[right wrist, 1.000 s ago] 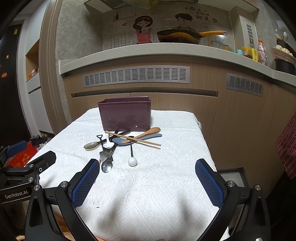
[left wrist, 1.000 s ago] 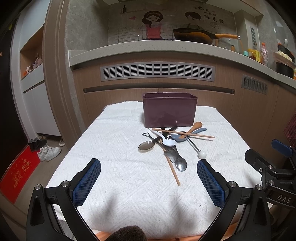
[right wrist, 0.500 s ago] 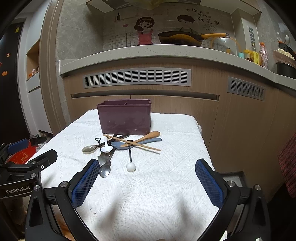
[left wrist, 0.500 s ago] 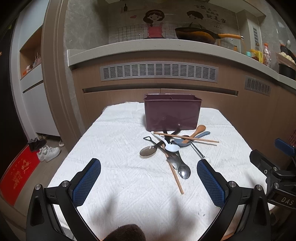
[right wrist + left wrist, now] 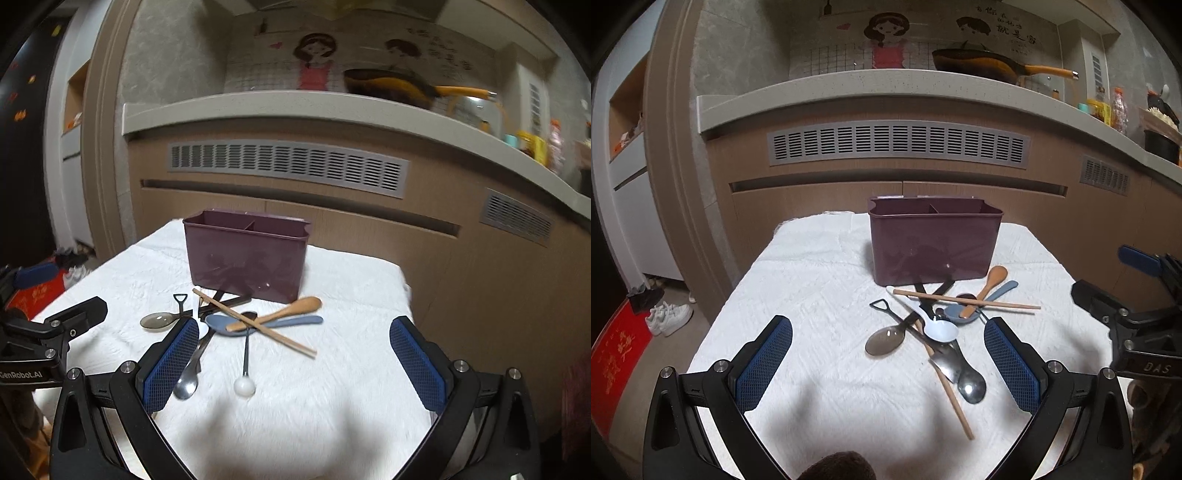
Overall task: Organize utensils
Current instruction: 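Reach into the utensil pile and grasp a wooden chopstick with the right gripper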
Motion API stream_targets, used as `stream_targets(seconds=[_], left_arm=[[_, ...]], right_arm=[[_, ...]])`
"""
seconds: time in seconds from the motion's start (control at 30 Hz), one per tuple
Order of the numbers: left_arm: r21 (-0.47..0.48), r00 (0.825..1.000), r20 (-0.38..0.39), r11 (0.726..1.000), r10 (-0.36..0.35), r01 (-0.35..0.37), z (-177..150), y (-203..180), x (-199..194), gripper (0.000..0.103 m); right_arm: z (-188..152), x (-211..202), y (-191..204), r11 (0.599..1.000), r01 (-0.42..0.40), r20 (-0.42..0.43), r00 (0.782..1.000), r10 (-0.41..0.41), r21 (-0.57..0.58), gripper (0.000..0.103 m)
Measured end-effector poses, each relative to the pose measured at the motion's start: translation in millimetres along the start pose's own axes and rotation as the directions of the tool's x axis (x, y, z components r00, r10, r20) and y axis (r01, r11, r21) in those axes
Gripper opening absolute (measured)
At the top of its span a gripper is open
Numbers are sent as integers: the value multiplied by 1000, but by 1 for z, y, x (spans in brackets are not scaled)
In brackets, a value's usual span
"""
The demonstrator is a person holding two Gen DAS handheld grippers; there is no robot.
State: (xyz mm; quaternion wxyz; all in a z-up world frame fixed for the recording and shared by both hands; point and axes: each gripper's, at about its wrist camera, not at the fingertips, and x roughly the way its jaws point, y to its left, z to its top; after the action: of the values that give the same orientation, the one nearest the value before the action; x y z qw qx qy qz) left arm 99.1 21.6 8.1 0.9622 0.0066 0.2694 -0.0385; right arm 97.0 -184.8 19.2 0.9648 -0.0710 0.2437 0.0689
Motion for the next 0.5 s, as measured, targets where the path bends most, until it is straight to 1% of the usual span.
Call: stream_targets(seconds=[0.1, 0.2, 0.3, 0.4, 0.5], left_arm=[[-13, 1000, 5, 1000, -4, 4, 6, 14, 12, 103], [-26, 1000, -14, 1000, -10, 10, 15, 32, 28, 103], [-31, 999, -28, 999, 21, -22, 21, 48, 40, 103], [-27, 998, -47, 998, 50, -51, 21, 58, 50, 103], [-10, 995, -71, 997, 72, -73, 19, 64, 65, 103]], right_arm=[[10, 29, 3, 998, -56, -50, 997, 53, -44, 103], [19, 60, 11, 990, -116, -101, 989, 108, -81, 101], [25, 91, 22, 979, -169, -145, 978, 151, -117, 98], [29, 120, 29, 966, -223, -210, 959, 192, -133, 90], [28, 140, 37, 951, -255, -254, 945, 206, -176, 77]])
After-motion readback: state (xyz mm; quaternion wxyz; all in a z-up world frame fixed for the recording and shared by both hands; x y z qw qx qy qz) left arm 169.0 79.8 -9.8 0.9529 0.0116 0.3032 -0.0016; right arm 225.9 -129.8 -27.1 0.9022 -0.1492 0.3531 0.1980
